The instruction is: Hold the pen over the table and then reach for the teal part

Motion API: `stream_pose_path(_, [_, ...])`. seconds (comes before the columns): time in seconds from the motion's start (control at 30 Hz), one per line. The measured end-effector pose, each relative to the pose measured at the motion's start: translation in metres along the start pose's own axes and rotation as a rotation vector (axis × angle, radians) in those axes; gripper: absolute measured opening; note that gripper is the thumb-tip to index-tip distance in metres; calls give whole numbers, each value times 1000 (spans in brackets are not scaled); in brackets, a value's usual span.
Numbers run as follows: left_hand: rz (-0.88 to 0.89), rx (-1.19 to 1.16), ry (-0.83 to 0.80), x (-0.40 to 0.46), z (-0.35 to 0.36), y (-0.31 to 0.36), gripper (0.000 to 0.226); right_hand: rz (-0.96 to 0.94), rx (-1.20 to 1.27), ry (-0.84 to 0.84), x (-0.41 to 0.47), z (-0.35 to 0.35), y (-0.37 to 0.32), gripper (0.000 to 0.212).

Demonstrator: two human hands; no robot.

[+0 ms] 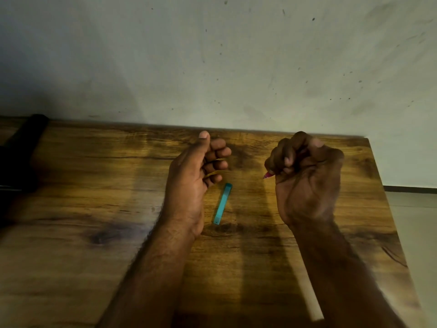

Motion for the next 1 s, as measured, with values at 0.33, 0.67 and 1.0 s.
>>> stream_pose_path(0.33, [9,2,2,1,-1,0,46,176,318,75,6,-11,13,43])
stream_pose_path(0.67, [8,5,1,0,0,0,46,323,553,156,6,-26,35,43])
stream_pose_path(1.0, [4,-3,-9,0,1,0,46,355,588,182,7,-28,42,40])
Point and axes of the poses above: each hand's wrist, its own x-axis towards the middle knuckle, its own z-axis out of the palm, y = z × x, the point moved 8 cm from there along x, towards the middle knuckle, and after that the axes turned 6 degrees about y, right-handed, at the moved point
